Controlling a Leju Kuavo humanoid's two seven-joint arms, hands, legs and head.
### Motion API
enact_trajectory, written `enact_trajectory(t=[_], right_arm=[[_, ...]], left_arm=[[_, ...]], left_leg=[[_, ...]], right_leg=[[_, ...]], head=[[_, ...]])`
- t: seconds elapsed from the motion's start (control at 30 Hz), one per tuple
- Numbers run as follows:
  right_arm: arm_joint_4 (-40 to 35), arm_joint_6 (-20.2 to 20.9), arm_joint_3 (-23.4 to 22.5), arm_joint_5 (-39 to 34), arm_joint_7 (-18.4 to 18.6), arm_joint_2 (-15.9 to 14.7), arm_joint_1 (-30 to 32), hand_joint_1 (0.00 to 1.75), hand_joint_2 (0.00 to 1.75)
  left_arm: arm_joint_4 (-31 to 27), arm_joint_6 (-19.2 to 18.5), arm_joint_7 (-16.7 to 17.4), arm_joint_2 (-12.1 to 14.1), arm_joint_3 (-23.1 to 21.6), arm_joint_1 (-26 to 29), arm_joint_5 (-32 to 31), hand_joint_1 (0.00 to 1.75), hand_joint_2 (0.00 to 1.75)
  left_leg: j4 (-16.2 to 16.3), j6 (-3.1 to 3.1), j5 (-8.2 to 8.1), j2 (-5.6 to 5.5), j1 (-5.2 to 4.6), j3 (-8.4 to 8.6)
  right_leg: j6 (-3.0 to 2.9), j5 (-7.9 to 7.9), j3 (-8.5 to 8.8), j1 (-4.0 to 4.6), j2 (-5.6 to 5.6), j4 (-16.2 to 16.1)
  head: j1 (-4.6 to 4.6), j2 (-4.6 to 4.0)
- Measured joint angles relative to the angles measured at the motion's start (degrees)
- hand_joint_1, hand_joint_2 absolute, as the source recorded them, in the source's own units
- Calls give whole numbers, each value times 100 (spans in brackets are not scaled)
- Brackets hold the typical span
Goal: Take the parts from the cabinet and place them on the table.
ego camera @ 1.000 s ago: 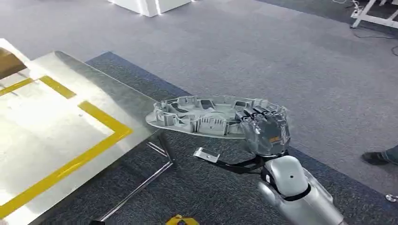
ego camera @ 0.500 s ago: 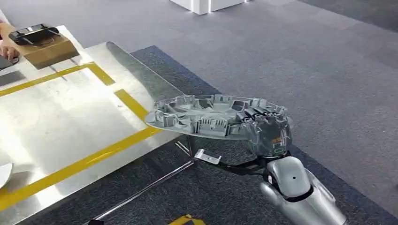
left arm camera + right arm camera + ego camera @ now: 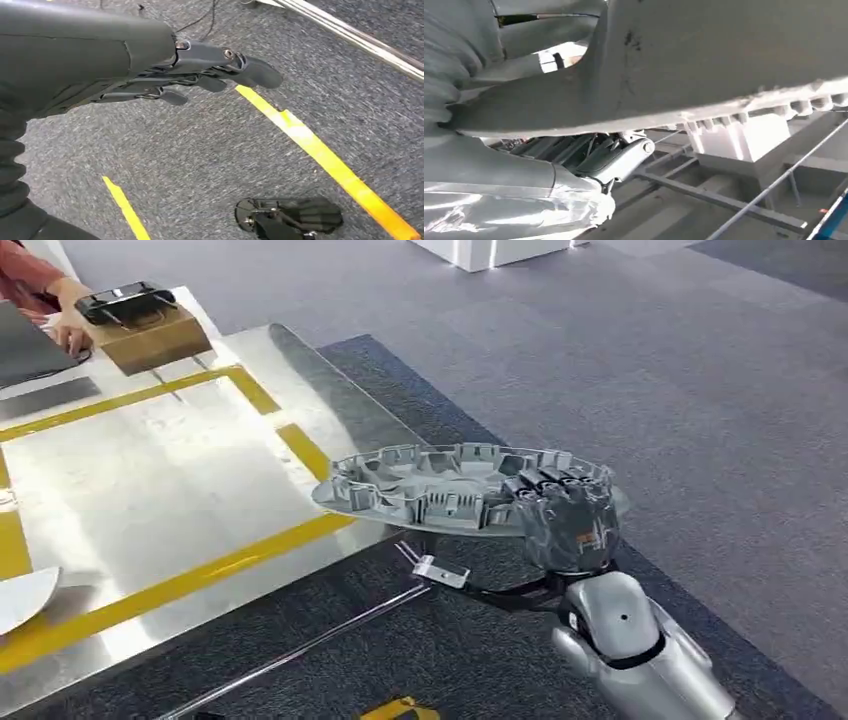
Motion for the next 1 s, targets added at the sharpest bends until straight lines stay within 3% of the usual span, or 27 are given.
enact_trajectory(t=[0.07, 0.1, 0.13, 0.17, 0.23, 0.37, 0.43, 0.47, 0.5, 0.53, 0.57, 0.6, 0.63, 0.67, 0.73, 0.77, 0.8, 0.83, 0.87, 0.9, 0.93, 0.97, 1.0], right_arm=[[0, 0, 2, 0, 0, 0, -5, 175, 175], [-13, 0, 0, 0, -2, -2, 3, 175, 175], [-15, 0, 4, 0, -9, -2, 6, 175, 175], [-13, 2, 4, 0, -9, -2, -17, 175, 175], [-17, 0, 4, -2, -2, -2, -35, 175, 175], [-15, 2, 2, -2, -2, -2, -26, 175, 175], [-15, 2, 4, -2, -4, -2, -15, 175, 175], [-15, 0, 4, -2, -4, -2, -16, 175, 175], [-15, 0, 4, -2, -2, -2, -16, 175, 175], [-15, 2, 4, -2, -2, -2, -18, 175, 175], [-17, 0, 4, -2, -4, -2, -15, 175, 175], [-28, 2, 4, -2, -2, -4, -15, 175, 175], [-28, 46, 0, -2, 33, -7, 9, 175, 175], [-70, 197, -40, -2, 140, -59, 99, 175, 175], [-136, 240, -166, -48, 251, -195, 469, 175, 175], [-136, 229, -214, -57, 251, -252, 610, 175, 175], [-142, 219, -251, -74, 249, -310, 717, 175, 175], [-149, 214, -280, -77, 249, -352, 769, 175, 175], [-171, 212, -302, -77, 249, -372, 798, 175, 175], [-186, 214, -315, -76, 247, -385, 815, 175, 175], [-190, 216, -332, -76, 249, -393, 831, 175, 175], [-194, 225, -345, -76, 249, -404, 843, 175, 175], [-212, 230, -345, -76, 247, -404, 860, 175, 175]], left_arm=[[0, 0, 0, 0, 0, 24, 0, 0, 175], [0, 0, 0, -7, 0, 35, 0, 0, 175], [0, 2, 0, -9, 0, 25, 0, 0, 175], [0, 0, 0, -18, 0, 20, 0, 0, 175], [0, 0, 0, -17, 0, 15, 0, 0, 175], [0, 2, 0, -17, 0, 19, 0, 0, 175], [0, 0, 0, -17, 0, 19, 0, 0, 175], [0, 2, 0, -17, 0, 19, 0, 0, 175], [0, 2, 0, -17, 0, 19, 0, 0, 175], [0, 2, 0, 9, 0, 21, 0, 0, 175], [0, 2, 0, 9, 0, 21, 0, 0, 175], [0, 2, 0, 4, 0, 23, 0, 0, 175], [0, 24, 18, 0, 0, 21, -15, 0, 175], [0, 103, 140, 15, 0, -4, -88, 0, 175], [0, 160, 319, 46, 0, -40, -182, 0, 175], [0, 162, 356, 55, 0, -40, -186, 0, 175], [0, 162, 378, 65, 0, -27, -195, 0, 175], [0, 162, 394, 70, 0, -13, -201, 0, 175], [0, 162, 413, 85, 0, -13, -203, 0, 175], [0, 162, 413, 92, 0, -22, -221, 0, 175], [0, 162, 413, 103, 0, -36, -225, 0, 175], [0, 164, 413, 136, 0, -62, -232, 0, 175], [0, 162, 417, 142, 0, -68, -234, 0, 175]], left_leg=[[-38, 44, 10, -43, 1, 2], [-93, 70, 39, -61, 53, 60], [-86, 26, 26, -63, 13, 73], [-84, 22, 22, -77, 4, 68], [-81, 26, 24, -94, -7, 63], [-79, 52, 25, -92, -25, 48], [-78, 61, 30, -92, -33, 41], [-78, 68, 34, -91, -35, 39], [-54, 90, 17, -94, -57, 27], [-54, 183, 8, -102, -67, 31], [-105, 218, 34, -100, -67, 45], [-276, 251, 117, -123, -4, 133], [-357, 260, 145, -131, 2, 188], [-367, 280, 171, -146, 16, 200], [-364, 277, 171, -275, 30, 190], [-359, 271, 173, -344, 33, 186], [-346, 251, 174, -404, 42, 182], [-330, 204, 164, -482, 63, 182], [-296, 156, 150, -540, 89, 181], [-247, 104, 122, -610, 113, 175], [-181, 48, 89, -662, 119, 145], [-84, -10, 51, -724, 97, 81], [-90, -45, 78, -776, 109, 46]], right_leg=[[59, -7, 29, 3, -42, -26], [94, -56, -23, -17, 6, -20], [-23, 52, 12, -2, 71, -64], [-164, -48, 68, 3, 64, -81], [-141, 7, 107, -10, 62, -91], [-69, 31, 101, -34, 65, -118], [33, 40, 99, -48, 65, -132], [50, 40, 97, -51, 65, -133], [76, 59, 109, -64, 62, -174], [178, 82, 122, -90, 38, -210], [211, 101, 139, -78, 36, -248], [218, 76, 128, -57, 33, -252], [213, -26, 84, -63, 141, -132], [208, -258, -77, -65, 237, 241], [237, -694, -532, -89, 291, 1212], [252, -793, -716, -102, 292, 1552], [262, -736, -772, -116, 294, 1610], [273, -522, -676, -127, 296, 1369], [297, -247, -455, -156, 317, 907], [333, 17, -163, -206, 447, 346], [377, 44, 26, -275, 746, -31], [321, -26, 67, -239, 821, -65], [241, -18, 68, -227, 714, -15]], head=[[-2, 0], [-2, 0], [42, 0], [66, 0], [63, 0], [61, 0], [59, 0], [61, 0], [59, 0], [48, 0], [48, 0], [59, 0], [70, -2], [68, 0], [74, 0], [76, -2], [92, 0], [83, -2], [90, -2], [83, -2], [96, -2], [108, -2], [87, -2]])
